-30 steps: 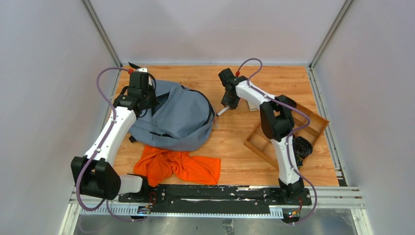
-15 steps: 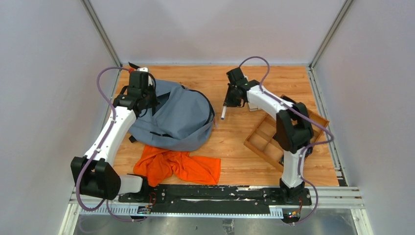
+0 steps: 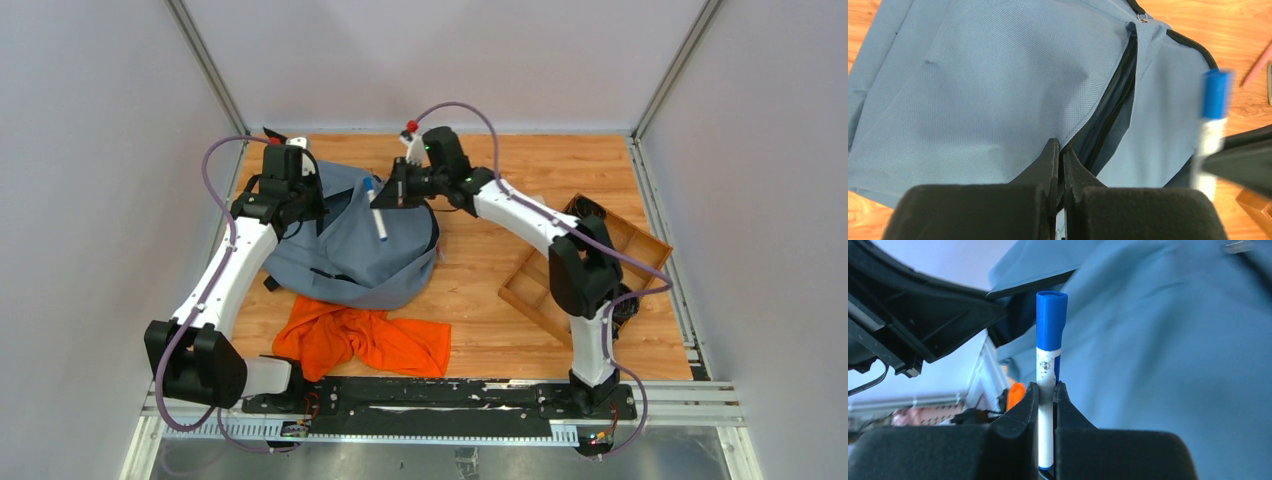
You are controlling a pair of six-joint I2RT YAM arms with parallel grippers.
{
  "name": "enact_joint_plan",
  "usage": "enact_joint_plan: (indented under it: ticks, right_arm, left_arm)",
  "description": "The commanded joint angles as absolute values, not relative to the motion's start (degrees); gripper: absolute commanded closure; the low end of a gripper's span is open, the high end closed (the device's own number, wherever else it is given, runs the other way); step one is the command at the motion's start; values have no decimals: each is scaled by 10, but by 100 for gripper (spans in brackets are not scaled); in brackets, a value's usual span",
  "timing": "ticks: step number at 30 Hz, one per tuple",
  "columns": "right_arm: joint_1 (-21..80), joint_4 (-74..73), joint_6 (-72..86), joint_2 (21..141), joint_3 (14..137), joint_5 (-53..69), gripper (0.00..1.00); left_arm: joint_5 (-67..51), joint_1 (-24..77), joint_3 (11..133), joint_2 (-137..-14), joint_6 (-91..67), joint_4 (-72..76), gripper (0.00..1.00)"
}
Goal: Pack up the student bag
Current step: Place the stationery in the student bag.
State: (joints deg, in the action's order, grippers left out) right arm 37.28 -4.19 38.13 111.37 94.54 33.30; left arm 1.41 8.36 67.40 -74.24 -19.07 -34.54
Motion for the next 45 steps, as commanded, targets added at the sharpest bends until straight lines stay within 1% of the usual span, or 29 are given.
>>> enact_joint_plan:
  ticks: [1, 5, 11, 15, 17, 19, 20, 24, 28, 35, 36, 38, 39, 41, 42, 44, 45]
  right_arm:
    - [411, -5, 432, 1165, 1002, 452, 100]
    - [430, -5, 436, 1181, 1008, 469, 100]
    - [436, -5, 477, 1210, 1005, 455, 100]
    - [428, -37, 504, 1263, 1067, 438, 100]
    - [420, -32, 554, 1286, 1095, 442, 100]
    - [410, 26, 615, 1293, 1090, 441, 100]
    - [407, 37, 630, 1294, 1090, 428, 100]
    - [395, 3, 652, 1292, 1101, 347, 100]
    - [389, 14, 698, 1298, 1100, 285, 100]
    - [398, 11, 774, 1350, 1164, 198, 100]
    - [399, 8, 775, 1358, 1178, 196, 97]
    - [405, 9, 777, 1366, 1195, 195, 85]
    - [406, 17, 778, 1364, 1190, 194, 78]
    - [409, 54, 790, 1351, 1157, 188, 67]
    - [409, 72, 793, 1345, 1147, 189, 60]
    - [410, 67, 779, 1340, 1151, 197, 52]
    - [410, 63, 771, 1337, 1151, 203, 49]
  left_arm:
    - [-28, 80, 693, -733, -194, -315, 100]
    - [-73, 79, 685, -734, -206, -297, 100]
    - [-95, 79, 680, -739, -214, -284, 100]
    - [-125, 79, 667, -738, -209, -270, 100]
    - [-135, 79, 662, -740, -204, -272, 100]
    - [-140, 78, 661, -740, -199, -276, 100]
    - [-145, 78, 659, -740, -196, -278, 100]
    - [-144, 78, 654, -733, -194, -280, 100]
    - [-139, 78, 652, -731, -195, -286, 100]
    - [-173, 78, 644, -726, -200, -277, 100]
    - [-177, 78, 642, -724, -202, -273, 100]
    - [-179, 78, 642, -721, -202, -270, 100]
    - [-178, 78, 644, -722, -201, -271, 100]
    - [-177, 78, 646, -723, -200, -272, 100]
    - [-177, 78, 647, -724, -201, -272, 100]
    - [-181, 78, 647, -728, -203, -271, 100]
    - [-180, 78, 649, -730, -203, -273, 100]
